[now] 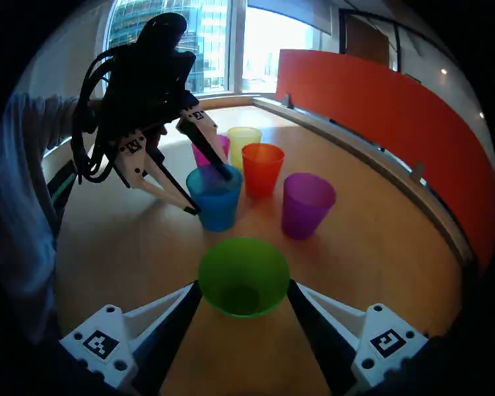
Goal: Pour water
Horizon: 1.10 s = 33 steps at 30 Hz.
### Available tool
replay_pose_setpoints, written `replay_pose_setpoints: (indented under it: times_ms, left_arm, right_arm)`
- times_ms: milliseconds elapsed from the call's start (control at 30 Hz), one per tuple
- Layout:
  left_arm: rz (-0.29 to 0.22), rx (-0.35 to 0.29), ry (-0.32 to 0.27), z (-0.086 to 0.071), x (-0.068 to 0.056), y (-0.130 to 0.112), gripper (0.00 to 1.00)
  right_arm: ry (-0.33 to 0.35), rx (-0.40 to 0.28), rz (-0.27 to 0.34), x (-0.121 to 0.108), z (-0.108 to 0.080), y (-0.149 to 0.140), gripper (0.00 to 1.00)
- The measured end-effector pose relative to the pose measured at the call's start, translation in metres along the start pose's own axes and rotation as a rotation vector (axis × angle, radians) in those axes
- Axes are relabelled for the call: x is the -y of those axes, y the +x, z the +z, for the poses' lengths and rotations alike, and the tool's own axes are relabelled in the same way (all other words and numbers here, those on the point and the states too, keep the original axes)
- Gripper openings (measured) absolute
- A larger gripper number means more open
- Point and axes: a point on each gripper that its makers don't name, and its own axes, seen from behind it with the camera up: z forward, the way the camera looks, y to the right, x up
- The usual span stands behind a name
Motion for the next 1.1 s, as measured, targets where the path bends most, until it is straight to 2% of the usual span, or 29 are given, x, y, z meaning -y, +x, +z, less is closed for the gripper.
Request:
replay_pose_setpoints:
  times_ms: [233, 367, 767, 933, 1100]
  left_arm:
    - [0.009, 0.003, 0.011, 0.0037, 0.0023, 0.0002, 0.95]
    - [0.014, 0.003, 0.019, 0.0051, 0.0025, 0.0000, 0.88]
    - [0.018, -0.002, 0.027, 0.0049, 0.0014, 0.0009, 0.87]
    - [0.022, -0.003, 0.028, 0.0045, 0.0016, 0.0011, 0.87]
    - [0.022, -0.005, 0.028, 0.0043, 0.0015, 0.0014, 0.87]
  right_arm:
    - [0.005, -0.004, 0.001, 0.0011, 0.0015, 0.0009, 1.00]
    - [0.005, -0.005, 0.002, 0.0008, 0.0017, 0.0016, 0.99]
    - [0.008, -0.009, 0.000, 0.0031, 0.0040, 0.0031, 1.00]
    - [0.005, -0.012, 0.002, 0.0025, 0.0053, 0.0032, 0.92]
    - [0.009, -0.019, 0.009, 0.0031, 0.0045, 0.0039, 0.91]
